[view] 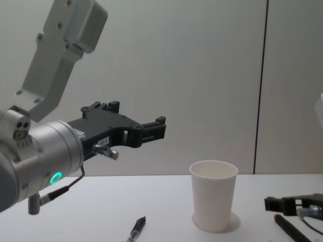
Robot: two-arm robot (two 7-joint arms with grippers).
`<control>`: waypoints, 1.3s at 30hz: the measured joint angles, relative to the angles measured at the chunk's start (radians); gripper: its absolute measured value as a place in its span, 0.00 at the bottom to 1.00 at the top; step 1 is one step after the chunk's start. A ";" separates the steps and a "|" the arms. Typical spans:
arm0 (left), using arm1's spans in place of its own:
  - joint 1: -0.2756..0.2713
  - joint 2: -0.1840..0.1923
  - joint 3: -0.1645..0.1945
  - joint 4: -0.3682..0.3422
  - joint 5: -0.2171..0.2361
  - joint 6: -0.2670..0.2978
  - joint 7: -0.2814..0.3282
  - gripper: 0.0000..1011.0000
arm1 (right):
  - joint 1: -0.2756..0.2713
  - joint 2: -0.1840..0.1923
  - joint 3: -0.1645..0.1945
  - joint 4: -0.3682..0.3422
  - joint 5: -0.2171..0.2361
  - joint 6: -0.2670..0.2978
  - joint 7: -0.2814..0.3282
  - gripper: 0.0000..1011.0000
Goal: Place the pen into the pen holder.
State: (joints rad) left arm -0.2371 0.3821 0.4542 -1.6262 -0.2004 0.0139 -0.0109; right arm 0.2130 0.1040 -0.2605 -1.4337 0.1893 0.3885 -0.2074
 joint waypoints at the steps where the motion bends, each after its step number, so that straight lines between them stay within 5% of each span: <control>1: 0.000 0.000 0.000 0.000 0.000 0.000 0.000 0.99 | 0.008 -0.004 0.002 0.014 0.000 0.007 -0.001 0.99; 22: 0.000 0.000 0.000 0.000 0.000 0.000 0.000 0.99 | 0.093 -0.034 0.027 0.180 0.008 0.051 0.019 0.99; 39: 0.000 0.000 0.000 0.000 0.000 0.000 0.000 0.99 | 0.133 -0.049 0.039 0.270 0.007 0.054 0.039 0.56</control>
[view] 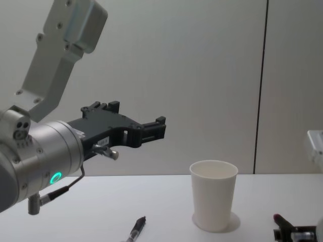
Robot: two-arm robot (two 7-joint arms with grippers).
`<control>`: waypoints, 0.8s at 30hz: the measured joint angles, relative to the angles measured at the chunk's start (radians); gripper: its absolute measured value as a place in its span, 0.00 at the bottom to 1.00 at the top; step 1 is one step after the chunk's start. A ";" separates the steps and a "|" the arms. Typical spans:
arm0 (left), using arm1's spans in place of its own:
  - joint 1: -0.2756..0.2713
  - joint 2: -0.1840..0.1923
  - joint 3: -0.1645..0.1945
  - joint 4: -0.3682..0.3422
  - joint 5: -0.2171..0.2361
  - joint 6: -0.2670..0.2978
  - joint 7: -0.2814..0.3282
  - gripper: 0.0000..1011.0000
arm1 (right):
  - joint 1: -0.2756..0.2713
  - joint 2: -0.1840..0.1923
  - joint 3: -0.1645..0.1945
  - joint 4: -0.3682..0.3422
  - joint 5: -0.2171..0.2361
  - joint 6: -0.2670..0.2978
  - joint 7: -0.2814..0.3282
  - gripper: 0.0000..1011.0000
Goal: Place the pen into the pen holder.
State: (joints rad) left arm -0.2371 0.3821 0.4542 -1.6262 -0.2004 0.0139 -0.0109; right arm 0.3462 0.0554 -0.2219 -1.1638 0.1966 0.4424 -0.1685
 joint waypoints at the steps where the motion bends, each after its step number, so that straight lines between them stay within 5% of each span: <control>1: 0.000 0.000 0.000 0.000 0.000 0.000 0.000 0.99 | 0.001 -0.001 0.000 0.003 0.000 0.000 0.000 0.51; 11: 0.000 0.000 0.000 0.000 0.000 0.000 0.000 0.99 | 0.015 -0.008 0.004 0.032 -0.003 -0.002 0.002 0.18; 24: 0.000 0.000 0.000 0.000 0.000 0.000 0.000 0.99 | 0.002 -0.007 0.006 0.018 -0.017 -0.047 0.012 0.18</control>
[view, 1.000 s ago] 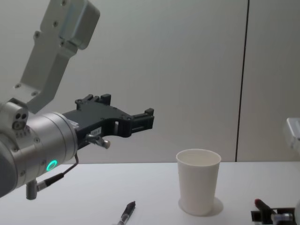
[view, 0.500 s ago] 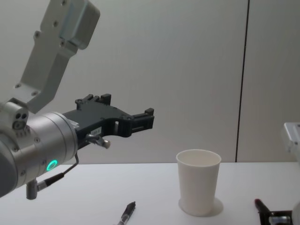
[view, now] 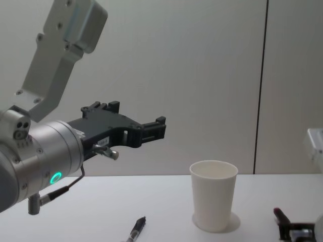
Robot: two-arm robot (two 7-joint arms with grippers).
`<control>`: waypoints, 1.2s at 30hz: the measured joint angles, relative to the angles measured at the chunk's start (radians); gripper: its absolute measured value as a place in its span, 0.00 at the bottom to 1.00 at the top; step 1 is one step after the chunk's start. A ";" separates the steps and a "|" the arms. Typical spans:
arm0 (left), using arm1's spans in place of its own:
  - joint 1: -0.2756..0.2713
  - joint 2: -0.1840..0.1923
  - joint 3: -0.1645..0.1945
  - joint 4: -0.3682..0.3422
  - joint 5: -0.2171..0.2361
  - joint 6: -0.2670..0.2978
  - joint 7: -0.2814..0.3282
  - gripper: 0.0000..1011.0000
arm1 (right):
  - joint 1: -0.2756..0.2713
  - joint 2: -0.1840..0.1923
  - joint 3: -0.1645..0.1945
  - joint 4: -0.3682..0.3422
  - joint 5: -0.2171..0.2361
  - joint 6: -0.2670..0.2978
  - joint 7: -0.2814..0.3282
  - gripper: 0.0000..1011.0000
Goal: Place the pen into the pen holder.
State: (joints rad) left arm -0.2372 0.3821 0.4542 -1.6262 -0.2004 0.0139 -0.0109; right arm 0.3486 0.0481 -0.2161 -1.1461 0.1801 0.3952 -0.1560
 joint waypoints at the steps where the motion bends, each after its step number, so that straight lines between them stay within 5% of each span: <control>1: 0.000 0.000 0.000 0.000 0.000 0.000 0.000 0.99 | -0.002 0.000 0.000 -0.003 -0.001 -0.005 0.002 0.18; 16: 0.000 0.000 0.000 0.000 0.000 0.000 0.000 0.99 | -0.051 0.015 -0.001 -0.094 -0.017 -0.153 0.056 0.18; 36: 0.000 0.000 0.000 0.000 0.000 0.000 0.000 0.99 | -0.107 0.037 0.001 -0.199 -0.020 -0.433 0.176 0.18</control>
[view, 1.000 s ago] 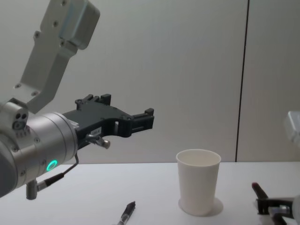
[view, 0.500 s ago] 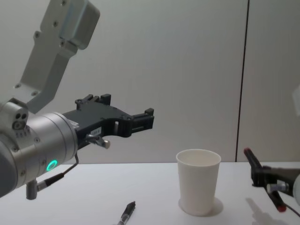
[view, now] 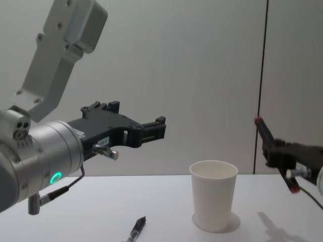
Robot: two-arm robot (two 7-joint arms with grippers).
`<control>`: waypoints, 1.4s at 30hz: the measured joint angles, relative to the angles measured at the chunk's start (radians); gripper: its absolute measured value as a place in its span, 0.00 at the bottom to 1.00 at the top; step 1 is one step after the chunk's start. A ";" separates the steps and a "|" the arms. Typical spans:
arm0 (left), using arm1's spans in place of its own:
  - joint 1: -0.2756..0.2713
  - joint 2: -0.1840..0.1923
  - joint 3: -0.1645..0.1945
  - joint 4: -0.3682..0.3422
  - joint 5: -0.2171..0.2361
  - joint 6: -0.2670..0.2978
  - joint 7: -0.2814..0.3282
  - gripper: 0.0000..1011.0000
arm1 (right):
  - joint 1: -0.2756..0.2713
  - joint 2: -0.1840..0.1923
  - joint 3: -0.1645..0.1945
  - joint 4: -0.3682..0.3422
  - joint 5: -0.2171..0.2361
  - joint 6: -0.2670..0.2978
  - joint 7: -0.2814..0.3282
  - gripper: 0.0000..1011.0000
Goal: Place the pen into the pen holder.
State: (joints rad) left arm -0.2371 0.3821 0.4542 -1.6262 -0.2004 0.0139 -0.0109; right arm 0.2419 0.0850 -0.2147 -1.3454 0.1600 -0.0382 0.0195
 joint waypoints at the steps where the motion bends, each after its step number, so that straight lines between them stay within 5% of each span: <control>1: 0.000 0.000 0.000 0.000 0.000 0.000 0.000 0.99 | 0.000 0.000 0.000 -0.002 0.000 -0.010 0.004 0.18; 17: 0.000 0.000 0.000 0.000 0.000 0.000 0.000 0.99 | 0.060 -0.026 -0.006 0.069 -0.033 -0.231 0.062 0.18; 42: 0.000 0.000 0.000 0.000 0.000 0.000 0.000 0.99 | 0.280 -0.112 -0.030 0.464 -0.123 -0.457 0.061 0.18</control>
State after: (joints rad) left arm -0.2371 0.3821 0.4542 -1.6262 -0.2004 0.0139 -0.0109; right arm 0.5219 -0.0270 -0.2449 -0.8810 0.0369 -0.4948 0.0805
